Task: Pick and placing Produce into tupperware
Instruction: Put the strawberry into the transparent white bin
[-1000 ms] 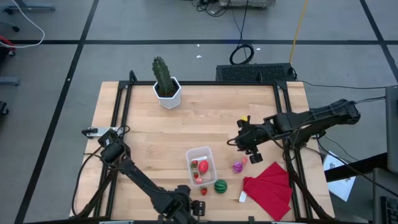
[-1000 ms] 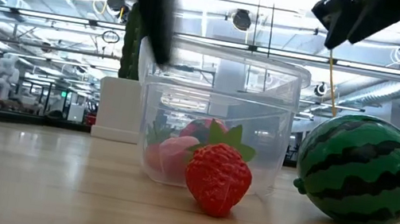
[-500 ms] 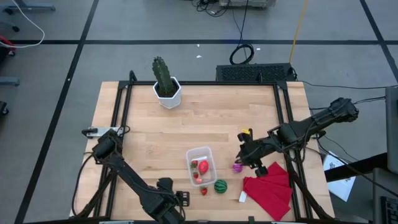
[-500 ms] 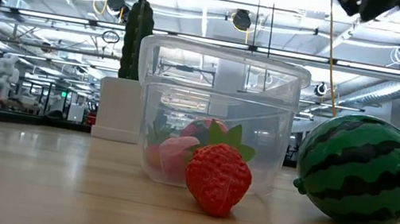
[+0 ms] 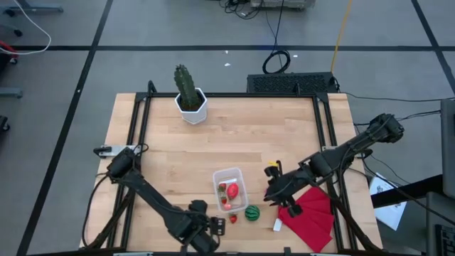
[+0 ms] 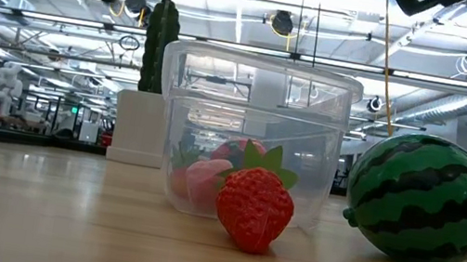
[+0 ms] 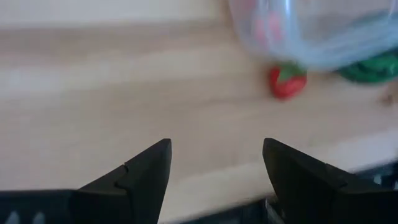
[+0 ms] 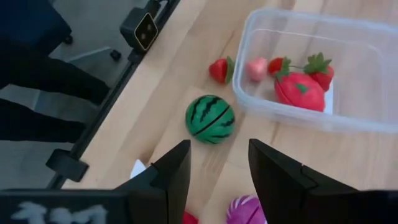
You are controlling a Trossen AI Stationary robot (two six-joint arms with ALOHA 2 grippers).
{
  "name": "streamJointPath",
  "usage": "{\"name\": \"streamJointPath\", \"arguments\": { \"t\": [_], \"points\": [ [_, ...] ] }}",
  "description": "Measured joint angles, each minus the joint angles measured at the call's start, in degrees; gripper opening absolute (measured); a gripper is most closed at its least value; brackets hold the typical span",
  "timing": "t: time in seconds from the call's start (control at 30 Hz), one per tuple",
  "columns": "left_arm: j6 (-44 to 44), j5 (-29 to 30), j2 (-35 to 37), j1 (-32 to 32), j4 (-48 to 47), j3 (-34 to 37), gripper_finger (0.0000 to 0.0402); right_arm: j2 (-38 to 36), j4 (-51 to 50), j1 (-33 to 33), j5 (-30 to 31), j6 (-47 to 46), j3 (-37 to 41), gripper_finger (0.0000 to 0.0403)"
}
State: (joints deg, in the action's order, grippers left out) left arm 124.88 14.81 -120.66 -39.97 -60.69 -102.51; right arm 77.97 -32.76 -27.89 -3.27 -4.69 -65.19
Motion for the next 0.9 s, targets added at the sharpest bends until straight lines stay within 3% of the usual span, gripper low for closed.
{"name": "streamJointPath", "arguments": {
  "t": [0.4, 0.9],
  "points": [
    [-13.77, 3.76, 0.08, 6.07, 7.79, -0.01, 0.0257, -0.85, -2.31, 2.75, 0.02, 1.0, 0.0, 0.0153],
    [-13.77, 3.19, -0.01, 5.71, 11.92, -0.01, 0.0257, -0.83, -2.92, 4.68, 0.2, 3.92, 0.0, 0.0153]
  ]
}}
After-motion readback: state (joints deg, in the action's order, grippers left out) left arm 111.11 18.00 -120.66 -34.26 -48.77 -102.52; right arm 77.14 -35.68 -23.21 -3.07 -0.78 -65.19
